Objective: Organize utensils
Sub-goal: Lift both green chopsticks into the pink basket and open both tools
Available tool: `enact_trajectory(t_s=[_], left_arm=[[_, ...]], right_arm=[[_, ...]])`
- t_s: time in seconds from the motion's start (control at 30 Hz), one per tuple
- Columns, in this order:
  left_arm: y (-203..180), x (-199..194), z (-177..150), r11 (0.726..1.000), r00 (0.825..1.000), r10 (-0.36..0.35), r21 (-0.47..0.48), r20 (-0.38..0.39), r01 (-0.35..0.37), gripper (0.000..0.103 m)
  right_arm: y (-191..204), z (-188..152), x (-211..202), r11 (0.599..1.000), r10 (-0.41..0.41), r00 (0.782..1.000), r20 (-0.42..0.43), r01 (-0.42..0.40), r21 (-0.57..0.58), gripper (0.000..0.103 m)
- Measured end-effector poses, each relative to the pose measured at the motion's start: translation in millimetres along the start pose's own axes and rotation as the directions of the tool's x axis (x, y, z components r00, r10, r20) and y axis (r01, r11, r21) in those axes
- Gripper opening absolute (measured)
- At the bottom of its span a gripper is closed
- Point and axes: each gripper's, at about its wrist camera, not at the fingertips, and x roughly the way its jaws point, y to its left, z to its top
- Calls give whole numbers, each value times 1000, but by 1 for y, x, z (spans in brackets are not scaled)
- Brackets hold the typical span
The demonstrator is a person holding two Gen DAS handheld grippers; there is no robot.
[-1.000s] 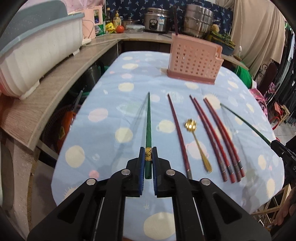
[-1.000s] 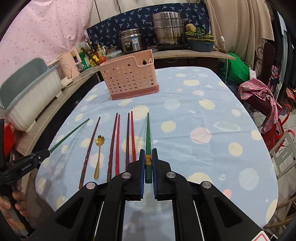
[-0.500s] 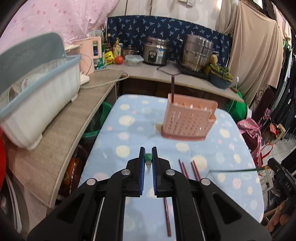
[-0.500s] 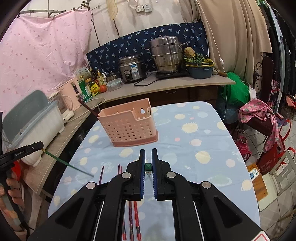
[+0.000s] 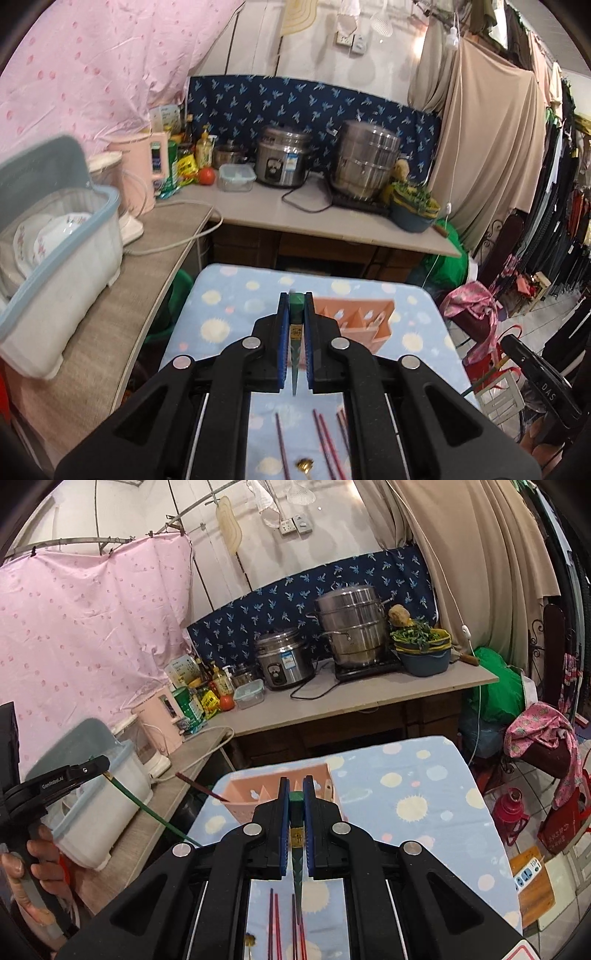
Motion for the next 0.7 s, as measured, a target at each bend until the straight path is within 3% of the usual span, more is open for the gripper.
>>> enact_trajectory(t_s=[0.33,0.7], left_arm=[[-27,17,66,1000,990,-24,14,138,22,7],[-32,63,85,1000,986,-14,18,164,11,7]], right_arm=[[29,70,24,999,45,990,135,-41,-30,7],[36,101,76,999,47,986,161,-45,-18,7]])
